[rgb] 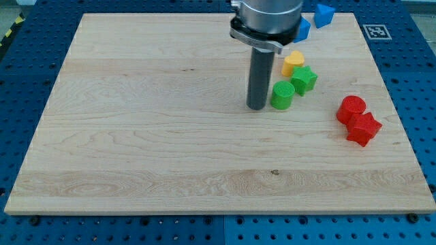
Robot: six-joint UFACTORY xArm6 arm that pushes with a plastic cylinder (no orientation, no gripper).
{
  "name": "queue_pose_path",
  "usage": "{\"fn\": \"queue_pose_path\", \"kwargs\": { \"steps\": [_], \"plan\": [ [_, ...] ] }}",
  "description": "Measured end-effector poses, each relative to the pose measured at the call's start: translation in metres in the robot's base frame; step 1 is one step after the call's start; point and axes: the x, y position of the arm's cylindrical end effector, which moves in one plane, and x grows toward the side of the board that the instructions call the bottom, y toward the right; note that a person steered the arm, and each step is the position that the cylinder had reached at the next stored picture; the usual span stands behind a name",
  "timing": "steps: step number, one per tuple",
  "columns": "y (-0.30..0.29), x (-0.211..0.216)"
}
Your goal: Push the green star slightly to the right
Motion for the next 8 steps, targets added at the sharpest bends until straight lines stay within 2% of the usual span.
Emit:
{"fn": "queue_pose_path", "kwargs": {
  "steps": [1, 2, 3, 4, 5, 6, 8],
  "plan": [
    [0.040, -0.003],
    [0.044, -0.004],
    [-0.033, -0.002],
    [-0.044, -0.027],
    [-0.004, -0.056],
    [0.027, -0.065],
    [0.036, -0.059]
  ]
}}
